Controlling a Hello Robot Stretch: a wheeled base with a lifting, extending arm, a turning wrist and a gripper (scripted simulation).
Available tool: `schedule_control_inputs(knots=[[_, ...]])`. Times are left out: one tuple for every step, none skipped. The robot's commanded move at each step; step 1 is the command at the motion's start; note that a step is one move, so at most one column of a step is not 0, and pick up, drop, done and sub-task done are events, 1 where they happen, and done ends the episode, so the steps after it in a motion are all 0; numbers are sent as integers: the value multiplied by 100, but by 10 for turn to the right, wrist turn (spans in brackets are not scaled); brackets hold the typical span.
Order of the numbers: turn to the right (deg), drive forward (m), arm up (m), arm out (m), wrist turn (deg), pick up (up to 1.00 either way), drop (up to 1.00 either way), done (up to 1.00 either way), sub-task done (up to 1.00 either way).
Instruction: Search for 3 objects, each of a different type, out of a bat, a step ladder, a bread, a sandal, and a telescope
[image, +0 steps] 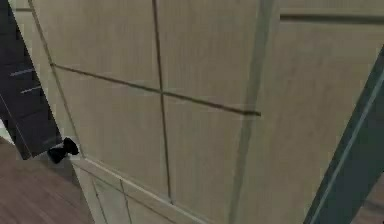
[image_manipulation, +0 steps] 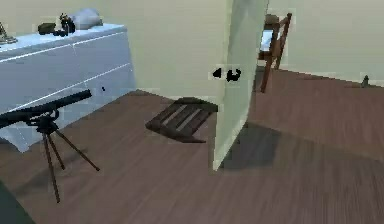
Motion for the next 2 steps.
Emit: schedule_control_inputs(knots=[[-450, 0, 0, 0, 0, 0, 0, 0, 0], [-450, 0, 0, 0, 0, 0, 0, 0, 0]])
